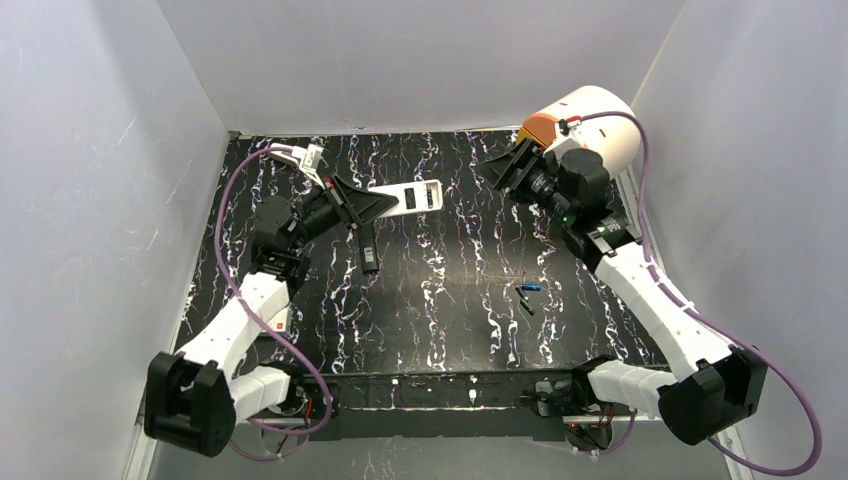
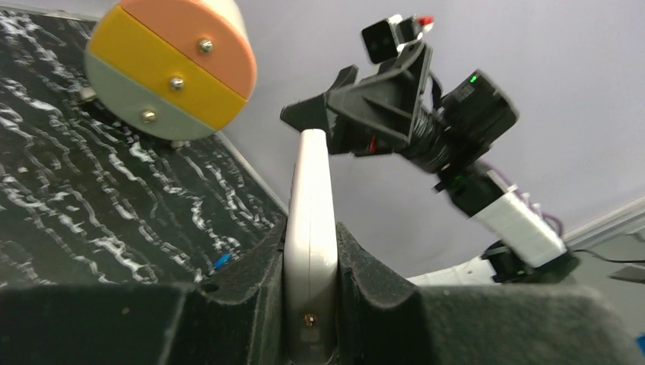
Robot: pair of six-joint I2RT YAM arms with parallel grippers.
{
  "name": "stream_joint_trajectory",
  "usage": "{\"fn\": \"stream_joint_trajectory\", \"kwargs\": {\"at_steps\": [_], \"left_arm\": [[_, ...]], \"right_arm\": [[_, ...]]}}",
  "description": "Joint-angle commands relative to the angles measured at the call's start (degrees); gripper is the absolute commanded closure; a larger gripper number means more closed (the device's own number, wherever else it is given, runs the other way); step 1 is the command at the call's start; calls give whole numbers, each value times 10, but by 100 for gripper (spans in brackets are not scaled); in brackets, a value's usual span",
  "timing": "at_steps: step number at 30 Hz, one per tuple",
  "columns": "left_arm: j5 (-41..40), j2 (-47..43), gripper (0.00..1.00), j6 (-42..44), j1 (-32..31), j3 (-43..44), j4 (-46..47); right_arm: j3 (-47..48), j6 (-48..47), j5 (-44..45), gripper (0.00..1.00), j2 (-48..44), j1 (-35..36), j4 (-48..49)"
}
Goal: Load the batteries into the remote control
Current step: Pick up the battery from the center of the board.
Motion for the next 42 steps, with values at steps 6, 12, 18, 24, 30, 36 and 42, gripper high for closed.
{"fn": "stream_joint_trajectory", "kwargs": {"at_steps": [6, 12, 18, 24, 30, 36, 42], "left_arm": [[-14, -105, 100, 142, 3, -29, -196], [-13, -101, 100, 152, 2, -39, -211], [-8, -83, 100, 156, 3, -33, -211], [-10, -76, 100, 158, 2, -37, -212], [-9, -78, 100, 159, 3, -37, -211], [-11, -82, 100, 168, 2, -36, -221], [-15, -81, 100, 170, 2, -35, -223]], "right_arm": [[39, -147, 236, 37, 26, -11, -394], [-69, -182, 219, 36, 25, -11, -412], [-98, -186, 227, 35, 66, -11, -468], [-133, -215, 170, 31, 93, -12, -451], [-159, -222, 156, 40, 126, -12, -395], [-165, -232, 151, 48, 146, -5, -377], [-167, -228, 174, 53, 163, 13, -390]]}}
